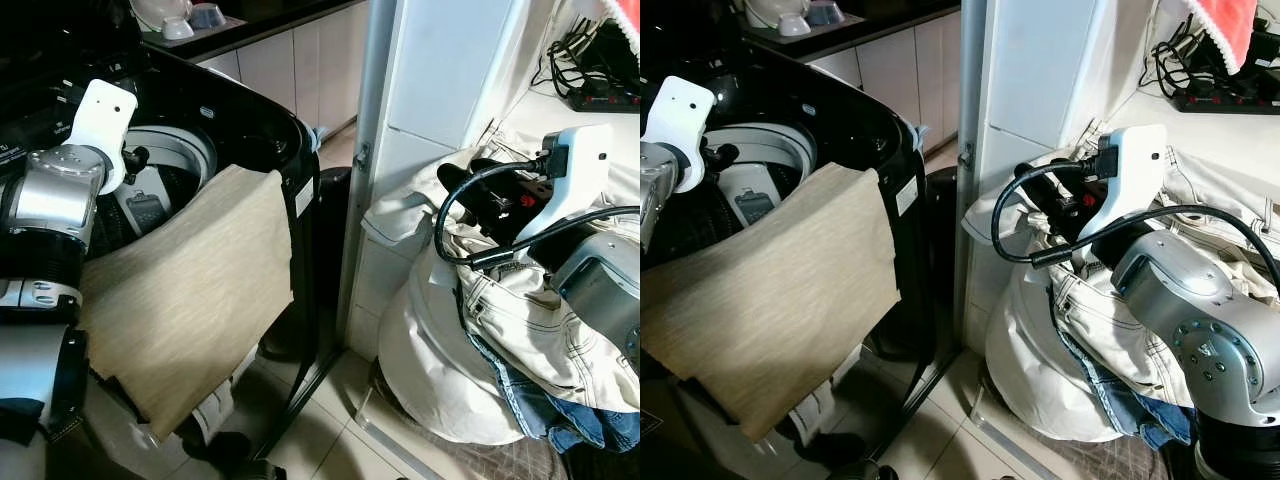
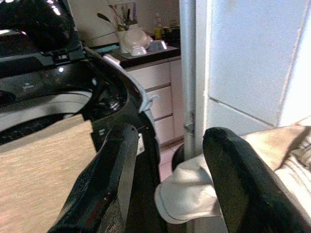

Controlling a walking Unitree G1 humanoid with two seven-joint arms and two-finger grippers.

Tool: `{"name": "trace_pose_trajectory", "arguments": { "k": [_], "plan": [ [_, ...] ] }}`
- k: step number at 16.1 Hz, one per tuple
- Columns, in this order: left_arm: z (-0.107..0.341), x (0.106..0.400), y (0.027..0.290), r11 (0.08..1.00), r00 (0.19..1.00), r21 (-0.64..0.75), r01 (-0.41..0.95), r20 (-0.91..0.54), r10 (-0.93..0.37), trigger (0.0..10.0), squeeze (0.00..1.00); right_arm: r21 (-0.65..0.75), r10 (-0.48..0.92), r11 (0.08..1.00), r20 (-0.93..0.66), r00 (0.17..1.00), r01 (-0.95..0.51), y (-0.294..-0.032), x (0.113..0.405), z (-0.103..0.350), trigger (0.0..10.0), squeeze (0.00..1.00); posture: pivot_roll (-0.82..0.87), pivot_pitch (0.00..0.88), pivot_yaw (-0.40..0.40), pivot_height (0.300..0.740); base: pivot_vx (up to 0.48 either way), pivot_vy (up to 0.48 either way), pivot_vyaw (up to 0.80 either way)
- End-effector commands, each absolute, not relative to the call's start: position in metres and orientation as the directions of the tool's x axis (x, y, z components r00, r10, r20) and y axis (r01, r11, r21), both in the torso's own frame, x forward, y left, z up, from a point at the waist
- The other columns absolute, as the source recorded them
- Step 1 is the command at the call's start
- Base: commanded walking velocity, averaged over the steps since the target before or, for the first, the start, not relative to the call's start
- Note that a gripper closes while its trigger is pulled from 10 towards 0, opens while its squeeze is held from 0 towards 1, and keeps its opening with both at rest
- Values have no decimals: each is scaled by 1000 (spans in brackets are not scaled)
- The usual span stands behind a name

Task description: Clothes washing

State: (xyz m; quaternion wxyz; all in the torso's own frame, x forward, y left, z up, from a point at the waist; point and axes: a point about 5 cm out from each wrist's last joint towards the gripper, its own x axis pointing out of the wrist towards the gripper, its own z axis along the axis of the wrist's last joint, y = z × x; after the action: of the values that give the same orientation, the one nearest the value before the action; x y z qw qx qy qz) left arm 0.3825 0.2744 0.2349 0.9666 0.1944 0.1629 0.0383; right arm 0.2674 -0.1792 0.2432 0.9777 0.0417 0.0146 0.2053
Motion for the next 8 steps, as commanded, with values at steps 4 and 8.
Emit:
{"name": "trace_pose_trajectory", "arguments": {
  "k": [4,8],
  "plan": [
    [243,388,220,984,997,177,31,-80,-17,10000,0,77,241,967,37,970,-243,-181,270,240,10000,0,-134,0,35,740,0,0,0],
    [238,375,179,987,989,70,144,13,-145,10000,0,-12,177,984,25,984,-176,-180,269,229,10000,0,-137,0,42,740,0,0,0]
  ]
}}
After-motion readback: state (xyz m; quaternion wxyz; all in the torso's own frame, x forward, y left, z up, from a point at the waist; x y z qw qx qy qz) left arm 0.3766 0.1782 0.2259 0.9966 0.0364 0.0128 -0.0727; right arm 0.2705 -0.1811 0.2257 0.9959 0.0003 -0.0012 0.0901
